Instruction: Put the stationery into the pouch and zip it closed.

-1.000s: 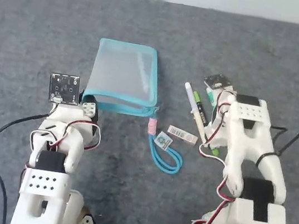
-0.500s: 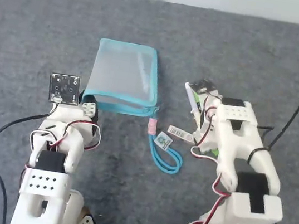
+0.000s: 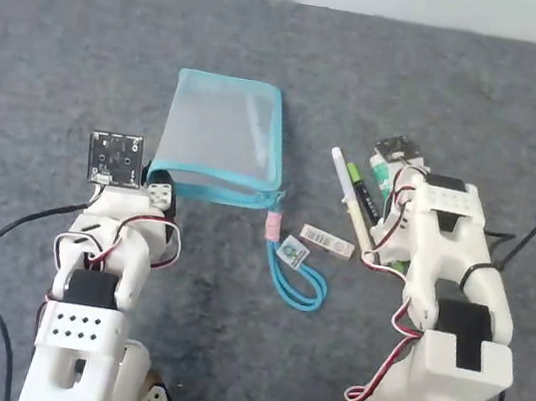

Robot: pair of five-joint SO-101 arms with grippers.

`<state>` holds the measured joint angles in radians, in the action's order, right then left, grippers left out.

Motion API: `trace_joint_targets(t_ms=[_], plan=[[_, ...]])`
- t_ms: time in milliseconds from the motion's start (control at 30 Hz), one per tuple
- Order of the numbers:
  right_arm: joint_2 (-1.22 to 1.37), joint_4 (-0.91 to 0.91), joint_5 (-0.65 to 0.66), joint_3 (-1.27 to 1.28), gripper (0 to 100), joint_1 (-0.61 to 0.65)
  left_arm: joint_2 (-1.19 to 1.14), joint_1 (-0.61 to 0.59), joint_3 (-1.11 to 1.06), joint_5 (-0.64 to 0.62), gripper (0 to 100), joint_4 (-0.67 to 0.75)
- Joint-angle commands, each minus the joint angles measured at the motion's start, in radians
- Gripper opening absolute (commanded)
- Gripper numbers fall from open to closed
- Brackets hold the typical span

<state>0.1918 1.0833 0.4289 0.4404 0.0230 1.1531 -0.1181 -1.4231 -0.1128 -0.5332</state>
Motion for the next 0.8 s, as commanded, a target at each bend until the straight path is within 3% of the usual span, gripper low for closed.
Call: trace_joint_targets(t_ms=[0,200,467,633,767], plan=[[0.002,0.007,-0.012,-0.014,1.1,-0.005,0.003,-0.003,0.045,-0.012,1,0.035],[-0.088,0.101,-0.011,-0.014,0.8,-0.079,0.003,-0.003,0.045,-0.012,1,0.035],[-0.526,0.338,0.011,-0.012,0.8,-0.093,0.003,-0.005,0.045,-0.018,1,0.037],[-0.809,0.542,0.060,-0.012,0.8,0.033,0.003,-0.005,0.045,-0.018,1,0.037],[-0.964,0.664,0.060,-0.006,0.8,0.269,0.003,-0.005,0.045,-0.017,1,0.037]])
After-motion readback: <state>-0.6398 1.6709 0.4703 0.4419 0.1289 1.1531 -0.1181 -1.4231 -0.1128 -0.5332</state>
